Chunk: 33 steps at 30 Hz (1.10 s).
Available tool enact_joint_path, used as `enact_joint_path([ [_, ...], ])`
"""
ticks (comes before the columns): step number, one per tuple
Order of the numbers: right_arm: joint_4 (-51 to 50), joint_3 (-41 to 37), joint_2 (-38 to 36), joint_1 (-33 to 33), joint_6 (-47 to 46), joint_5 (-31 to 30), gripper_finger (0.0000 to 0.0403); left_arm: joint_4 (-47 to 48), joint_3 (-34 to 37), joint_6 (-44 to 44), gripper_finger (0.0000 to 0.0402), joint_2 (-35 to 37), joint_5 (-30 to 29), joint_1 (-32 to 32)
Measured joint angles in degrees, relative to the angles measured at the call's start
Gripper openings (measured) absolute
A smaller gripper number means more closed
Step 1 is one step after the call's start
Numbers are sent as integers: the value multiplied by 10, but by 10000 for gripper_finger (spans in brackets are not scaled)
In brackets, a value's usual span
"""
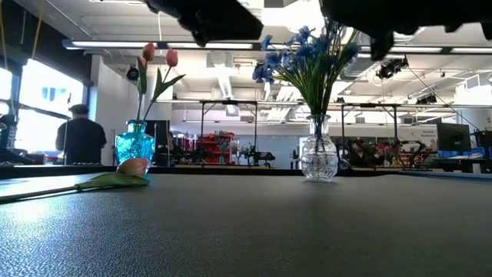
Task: Sort flowers into vase by color
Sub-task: Put the blue flowers into the transparent vase
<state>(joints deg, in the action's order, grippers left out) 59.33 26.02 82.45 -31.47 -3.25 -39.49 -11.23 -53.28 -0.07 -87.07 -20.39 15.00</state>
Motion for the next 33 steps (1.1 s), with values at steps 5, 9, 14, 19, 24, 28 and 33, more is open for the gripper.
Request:
enact_joint_path([
  [5,166,-73,-12,-5,36,23,5,-39,0,25,105,-32,5,2],
  [9,211,-80,-6,0,59,46,5,-182,0,76,106,-101,15,6],
  [14,208,-52,12,3,83,57,7,-349,0,117,106,-180,21,8],
  [19,207,-34,27,3,105,55,8,-351,-17,99,106,-201,57,7],
  [24,201,-22,31,7,111,53,8,-353,-18,92,95,-201,85,7],
  [28,195,-19,31,8,111,53,8,-351,-18,92,62,-201,78,6],
  [33,184,-19,31,8,110,59,16,-349,-17,106,8,-202,69,6],
])
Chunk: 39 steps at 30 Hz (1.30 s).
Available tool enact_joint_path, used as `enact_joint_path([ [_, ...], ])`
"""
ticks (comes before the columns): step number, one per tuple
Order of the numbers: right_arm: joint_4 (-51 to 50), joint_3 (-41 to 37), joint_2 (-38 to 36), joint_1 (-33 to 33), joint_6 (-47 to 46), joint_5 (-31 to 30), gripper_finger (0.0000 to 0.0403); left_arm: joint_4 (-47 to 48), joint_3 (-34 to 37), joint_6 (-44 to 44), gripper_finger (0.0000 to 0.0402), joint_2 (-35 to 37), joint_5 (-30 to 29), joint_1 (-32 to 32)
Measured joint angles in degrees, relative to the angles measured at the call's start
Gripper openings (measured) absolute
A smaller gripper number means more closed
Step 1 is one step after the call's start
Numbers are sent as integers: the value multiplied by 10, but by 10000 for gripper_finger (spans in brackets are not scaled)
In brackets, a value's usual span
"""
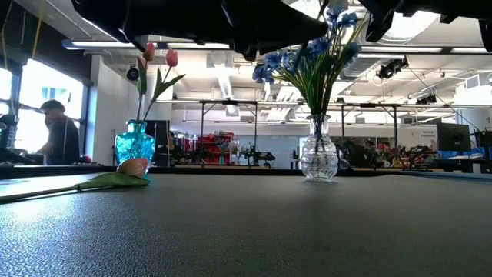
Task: Sort flowers into vase by color
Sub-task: Put the blue flowers into the transparent vase
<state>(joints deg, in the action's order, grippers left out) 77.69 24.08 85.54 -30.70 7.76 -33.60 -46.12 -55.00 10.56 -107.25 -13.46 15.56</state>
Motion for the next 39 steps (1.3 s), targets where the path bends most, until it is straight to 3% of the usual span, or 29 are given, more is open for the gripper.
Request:
enact_joint_path([
  [4,-8,0,0,0,3,-2,45,18,0,2,6,0,-31,1],
  [11,5,0,-2,-1,45,-4,159,58,0,2,2,0,-63,1],
  [16,3,0,-24,-15,62,-54,198,60,0,0,1,0,-72,1],
  [21,-15,0,-56,-51,106,-119,161,60,0,-6,1,0,-74,1],
  [25,-37,0,-81,-74,119,-158,96,59,0,-15,1,0,-74,1],
  [30,-64,0,-102,-81,133,-162,14,57,0,-29,5,0,-83,1],
  [33,-71,-1,-115,-81,136,-184,16,59,-1,-29,18,1,-94,0],
  [39,-111,-1,-175,-94,172,-315,8,176,1,-72,77,17,-102,-18],
])
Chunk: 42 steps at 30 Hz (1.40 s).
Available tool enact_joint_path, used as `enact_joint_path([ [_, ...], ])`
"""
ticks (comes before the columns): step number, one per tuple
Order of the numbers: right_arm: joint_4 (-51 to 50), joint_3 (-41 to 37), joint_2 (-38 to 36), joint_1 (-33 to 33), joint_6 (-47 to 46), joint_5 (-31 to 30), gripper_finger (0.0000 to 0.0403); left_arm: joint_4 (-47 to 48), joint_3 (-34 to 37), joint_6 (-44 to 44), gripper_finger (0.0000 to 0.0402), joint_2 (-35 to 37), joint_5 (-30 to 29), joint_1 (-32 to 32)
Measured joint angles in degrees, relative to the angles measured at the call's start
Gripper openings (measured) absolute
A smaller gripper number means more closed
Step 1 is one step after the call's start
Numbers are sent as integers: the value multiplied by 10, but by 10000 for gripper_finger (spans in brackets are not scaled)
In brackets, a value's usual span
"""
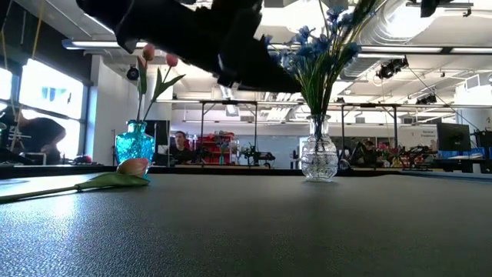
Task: Sort flowers into vase by color
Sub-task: Put the blue flowers into the transparent vase
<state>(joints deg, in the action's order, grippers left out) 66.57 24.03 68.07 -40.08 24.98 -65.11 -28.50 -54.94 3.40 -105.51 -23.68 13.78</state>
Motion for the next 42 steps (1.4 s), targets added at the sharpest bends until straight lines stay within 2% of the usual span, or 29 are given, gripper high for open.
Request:
enact_joint_path([
  [5,-45,0,-68,-5,73,-116,6,70,0,-54,115,8,0,-19],
  [7,-51,0,-93,1,106,-129,5,71,0,-59,121,8,-2,-22],
  [12,-51,0,-133,41,165,-123,3,70,0,-59,124,8,-5,-23],
  [15,-57,0,-144,76,179,-100,3,74,0,-59,124,8,-37,-23],
  [20,-75,0,-150,129,171,-64,3,107,0,-71,124,8,-94,-27],
  [25,-77,0,-150,156,162,-47,3,131,0,-102,124,8,-96,-54],
  [29,-103,0,-150,173,120,-35,3,138,0,-72,124,8,-90,-92],
  [34,-252,38,-150,204,21,-9,3,104,0,-8,111,2,3,-166],
  [40,-574,146,-149,271,-168,83,3,-14,-1,64,85,-32,108,-232],
  [42,-652,174,-147,299,-220,119,2,-60,-1,79,78,-46,128,-244],
])
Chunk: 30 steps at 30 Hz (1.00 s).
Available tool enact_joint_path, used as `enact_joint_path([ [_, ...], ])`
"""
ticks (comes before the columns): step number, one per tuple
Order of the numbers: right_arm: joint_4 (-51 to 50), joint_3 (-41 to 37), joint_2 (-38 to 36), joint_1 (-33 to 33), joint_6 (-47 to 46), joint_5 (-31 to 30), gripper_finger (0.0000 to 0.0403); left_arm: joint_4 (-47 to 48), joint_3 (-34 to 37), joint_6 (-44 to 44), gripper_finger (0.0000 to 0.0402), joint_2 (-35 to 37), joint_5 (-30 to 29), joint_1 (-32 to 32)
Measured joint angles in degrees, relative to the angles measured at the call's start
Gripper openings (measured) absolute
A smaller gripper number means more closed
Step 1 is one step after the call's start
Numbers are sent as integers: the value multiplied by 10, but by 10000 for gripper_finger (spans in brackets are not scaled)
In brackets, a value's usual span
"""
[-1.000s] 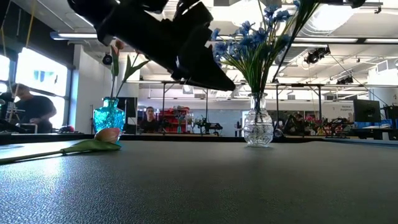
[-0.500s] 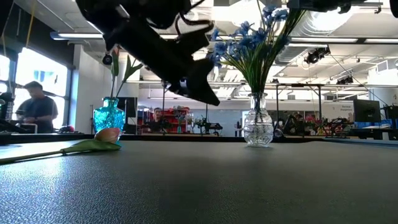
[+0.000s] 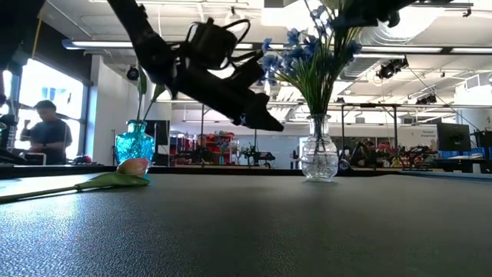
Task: Sort flowers into vase by color
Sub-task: Put the blue flowers into the transparent vase
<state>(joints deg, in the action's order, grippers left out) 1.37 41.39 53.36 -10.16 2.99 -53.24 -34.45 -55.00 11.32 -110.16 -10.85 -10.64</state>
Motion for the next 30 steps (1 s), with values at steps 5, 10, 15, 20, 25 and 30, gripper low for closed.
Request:
enact_joint_path([
  [5,-49,17,3,61,-44,78,2,-99,0,19,65,-38,38,-16],
  [10,-70,17,6,108,-76,142,2,-129,0,19,60,-62,49,-22],
  [15,-76,18,27,143,-77,200,7,-131,0,19,59,-65,50,-21],
  [20,-71,19,67,167,-75,242,7,-135,0,18,59,-65,51,-21],
  [25,-78,19,103,170,-81,246,8,-134,0,8,59,-65,70,-20],
  [30,-86,19,129,170,-88,246,21,-134,0,8,59,-65,85,-16],
])
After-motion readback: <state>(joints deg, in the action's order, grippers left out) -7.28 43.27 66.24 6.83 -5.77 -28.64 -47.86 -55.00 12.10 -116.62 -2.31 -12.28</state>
